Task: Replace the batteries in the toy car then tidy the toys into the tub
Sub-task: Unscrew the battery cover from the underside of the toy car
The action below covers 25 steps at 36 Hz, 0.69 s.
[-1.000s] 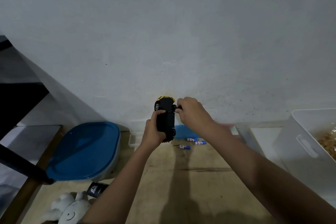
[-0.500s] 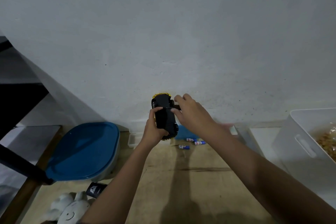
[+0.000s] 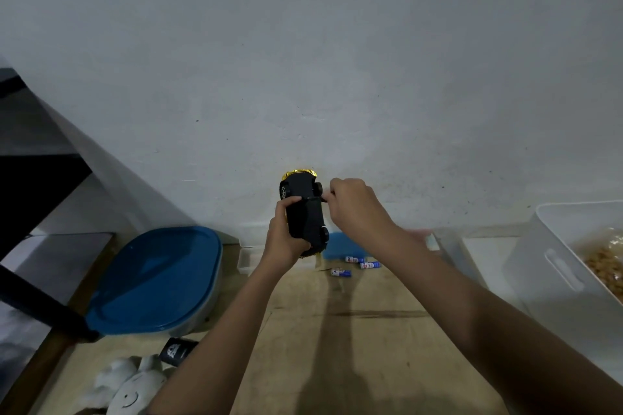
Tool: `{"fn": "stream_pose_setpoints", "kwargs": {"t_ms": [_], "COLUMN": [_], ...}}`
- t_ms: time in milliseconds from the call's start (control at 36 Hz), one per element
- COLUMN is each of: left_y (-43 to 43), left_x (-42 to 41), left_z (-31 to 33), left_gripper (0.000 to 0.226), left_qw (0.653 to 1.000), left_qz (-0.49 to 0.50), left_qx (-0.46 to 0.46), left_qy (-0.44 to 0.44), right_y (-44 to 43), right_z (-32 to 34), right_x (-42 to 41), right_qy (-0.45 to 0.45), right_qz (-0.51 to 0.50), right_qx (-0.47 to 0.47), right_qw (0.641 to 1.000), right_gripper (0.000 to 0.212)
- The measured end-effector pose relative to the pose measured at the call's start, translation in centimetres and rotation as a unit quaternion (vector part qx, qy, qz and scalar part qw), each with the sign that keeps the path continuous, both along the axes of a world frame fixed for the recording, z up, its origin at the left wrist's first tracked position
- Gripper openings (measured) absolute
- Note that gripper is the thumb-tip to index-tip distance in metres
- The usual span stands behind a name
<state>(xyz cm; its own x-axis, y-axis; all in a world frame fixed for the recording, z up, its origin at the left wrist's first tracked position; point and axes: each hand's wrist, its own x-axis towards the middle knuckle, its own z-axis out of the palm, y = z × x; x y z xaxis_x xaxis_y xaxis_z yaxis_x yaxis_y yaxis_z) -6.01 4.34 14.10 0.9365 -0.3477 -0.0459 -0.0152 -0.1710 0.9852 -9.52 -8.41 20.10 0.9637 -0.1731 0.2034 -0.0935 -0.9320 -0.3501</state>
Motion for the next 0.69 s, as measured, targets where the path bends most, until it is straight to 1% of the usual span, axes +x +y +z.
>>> {"fn": "stream_pose_setpoints", "kwargs": {"t_ms": [28,111,167,250,306,389,417,472,500,556,639,694], "left_y": [-0.04,-0.01,0.08,0.14,0.14,0.19,0.23,0.35,0.41,0.54,0.63,0.61], "left_x": [-0.05,-0.16,-0.16,-0.16,-0.22,-0.25,-0.23,-0.22,-0.20,-0.13,-0.04,-0.03], "left_z": [0.05,0.10,0.13,0.28,0.33,0.23,0.20,0.13,0.10,0.01,-0.11,-0.21], "left_gripper": [0.074,0.074,0.074,0.073,0.074,0.075,0.076,0.077,0.077,0.078,0.079,0.080], "left_qw": [1.000,1.000,1.000,1.000,1.000,1.000,1.000,1.000,1.000,1.000,1.000,1.000], "left_qz": [0.000,-0.007,-0.005,0.000,-0.004,-0.002,-0.001,-0.005,-0.008,-0.011,-0.012,-0.011], "left_qx": [-0.003,0.002,0.000,-0.003,-0.006,-0.013,-0.015,-0.018,-0.016,-0.012,-0.004,-0.004], "left_qy": [0.005,-0.002,-0.004,0.004,0.009,0.013,0.013,0.014,0.012,0.009,0.013,0.021], "right_y": [-0.01,0.08,0.32,0.32,0.27,0.20,0.20,0.16,0.19,0.30,0.38,0.36], "right_z": [-0.15,-0.39,-0.11,0.20,0.18,-0.10,-0.15,-0.18,-0.16,-0.06,0.16,0.26], "right_x": [-0.04,-0.15,-0.38,-0.27,-0.21,-0.15,-0.17,-0.19,-0.22,-0.26,0.04,0.20], "right_qy": [-0.015,-0.037,-0.026,0.005,-0.008,-0.037,-0.044,-0.048,-0.053,-0.053,-0.010,0.006], "right_qz": [0.014,0.042,0.033,-0.003,-0.001,0.024,0.032,0.042,0.043,0.034,-0.007,-0.021], "right_qx": [0.017,0.041,0.038,0.004,-0.002,0.022,0.032,0.041,0.044,0.045,0.030,0.025], "right_qw": [1.000,0.998,0.998,1.000,1.000,0.999,0.998,0.997,0.997,0.997,0.999,0.999], "right_gripper": [0.013,0.022,0.018,0.029,0.022,0.007,0.009,0.022,0.023,0.017,0.028,0.028]}}
